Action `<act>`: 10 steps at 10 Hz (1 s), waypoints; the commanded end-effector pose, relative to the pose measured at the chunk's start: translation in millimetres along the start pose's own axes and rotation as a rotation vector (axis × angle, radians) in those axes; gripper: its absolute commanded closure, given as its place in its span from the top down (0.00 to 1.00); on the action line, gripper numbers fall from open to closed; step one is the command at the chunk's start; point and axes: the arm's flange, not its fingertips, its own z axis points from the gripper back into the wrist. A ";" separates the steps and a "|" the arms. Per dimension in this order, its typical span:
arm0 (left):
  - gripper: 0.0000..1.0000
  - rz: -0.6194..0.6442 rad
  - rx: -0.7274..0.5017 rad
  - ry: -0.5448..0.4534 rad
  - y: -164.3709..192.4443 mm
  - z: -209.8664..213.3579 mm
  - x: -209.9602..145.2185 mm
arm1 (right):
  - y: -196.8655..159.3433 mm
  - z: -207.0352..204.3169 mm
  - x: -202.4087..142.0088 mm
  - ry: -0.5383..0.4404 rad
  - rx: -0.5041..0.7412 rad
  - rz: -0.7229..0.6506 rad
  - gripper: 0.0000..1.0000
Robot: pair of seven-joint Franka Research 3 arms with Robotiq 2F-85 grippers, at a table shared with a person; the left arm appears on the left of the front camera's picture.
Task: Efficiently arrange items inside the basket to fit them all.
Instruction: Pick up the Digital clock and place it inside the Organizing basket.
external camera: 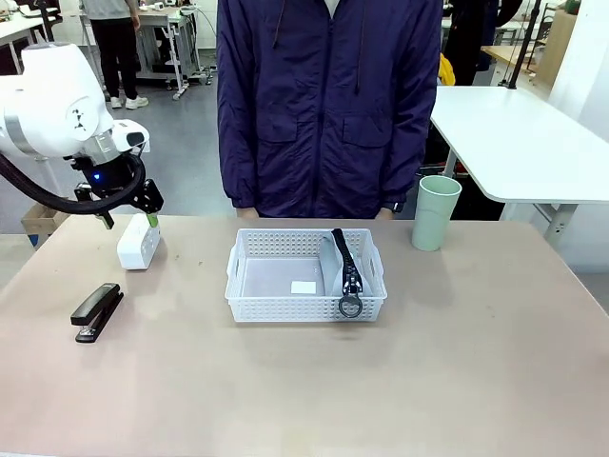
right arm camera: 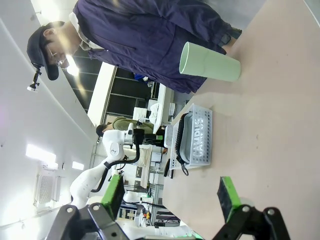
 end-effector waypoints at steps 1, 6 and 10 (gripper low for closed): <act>1.00 0.068 0.044 0.052 -0.9 -16.4 15.4 | 1.6 -1.2 0.9 -0.010 0.013 0.017 1.00; 1.00 0.091 0.057 0.123 -1.8 -53.1 24.8 | 1.6 -1.2 0.9 -0.010 0.013 0.017 1.00; 1.00 0.091 0.069 0.130 -2.5 -58.1 27.6 | 1.6 -1.2 0.9 -0.010 0.013 0.017 1.00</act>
